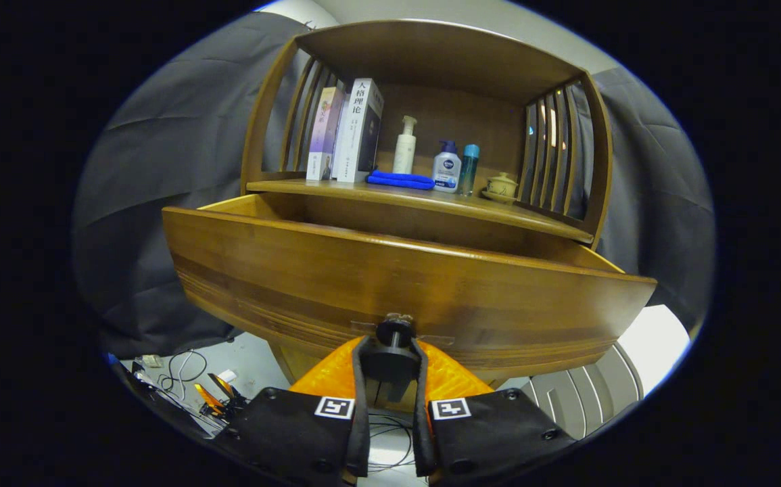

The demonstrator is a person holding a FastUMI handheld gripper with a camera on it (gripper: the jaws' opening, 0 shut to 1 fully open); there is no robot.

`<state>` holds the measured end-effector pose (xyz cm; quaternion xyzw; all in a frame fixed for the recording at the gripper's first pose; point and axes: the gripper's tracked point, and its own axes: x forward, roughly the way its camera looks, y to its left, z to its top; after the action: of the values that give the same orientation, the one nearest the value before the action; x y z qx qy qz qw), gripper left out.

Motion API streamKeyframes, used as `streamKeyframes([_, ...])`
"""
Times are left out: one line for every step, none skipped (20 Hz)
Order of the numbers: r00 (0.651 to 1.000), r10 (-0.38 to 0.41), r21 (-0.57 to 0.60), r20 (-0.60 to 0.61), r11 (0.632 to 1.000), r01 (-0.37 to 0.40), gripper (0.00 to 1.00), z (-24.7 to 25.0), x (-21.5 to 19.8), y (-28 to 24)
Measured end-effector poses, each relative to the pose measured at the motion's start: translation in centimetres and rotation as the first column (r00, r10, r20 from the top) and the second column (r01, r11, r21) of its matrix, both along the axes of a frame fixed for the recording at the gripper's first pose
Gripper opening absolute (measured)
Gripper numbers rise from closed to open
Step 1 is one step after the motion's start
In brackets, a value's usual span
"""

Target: Pull open the drawer, take out the items inside it, and place them on the countertop above the cabinet.

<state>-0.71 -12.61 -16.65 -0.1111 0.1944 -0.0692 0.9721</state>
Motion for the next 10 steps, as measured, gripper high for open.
streamKeyframes([1.0,0.003,0.0,-0.014,1.0,-0.003,0.28,-0.3,-0.4,0.0])
streamKeyframes([1.0,0.008,-0.003,-0.017,1.0,-0.008,0.28,-0.1,-0.8,0.1])
streamKeyframes([1.0,0.013,-0.007,-0.027,1.0,-0.013,0.28,-0.4,-1.1,0.2])
streamKeyframes([1.0,0.018,-0.013,-0.023,1.0,-0.018,0.28,-0.2,-1.5,0.3])
streamKeyframes([0.999,0.023,-0.025,-0.028,0.999,-0.023,0.28,-0.4,-2.0,0.4])
streamKeyframes([0.999,0.031,-0.037,-0.023,0.999,-0.032,0.27,-0.4,-2.3,0.6])
streamKeyframes([0.999,0.038,-0.048,-0.026,0.998,-0.04,0.28,-0.4,-2.6,0.7])
streamKeyframes([0.999,0.045,-0.054,-0.021,0.997,-0.046,0.28,-0.5,-3.2,0.9])
streamKeyframes([0.999,0.047,-0.054,-0.023,0.997,-0.049,0.28,-0.5,-3.6,1.1])
streamKeyframes([0.998,0.05,-0.054,-0.023,0.997,-0.052,0.28,-0.6,-4.1,1.4])
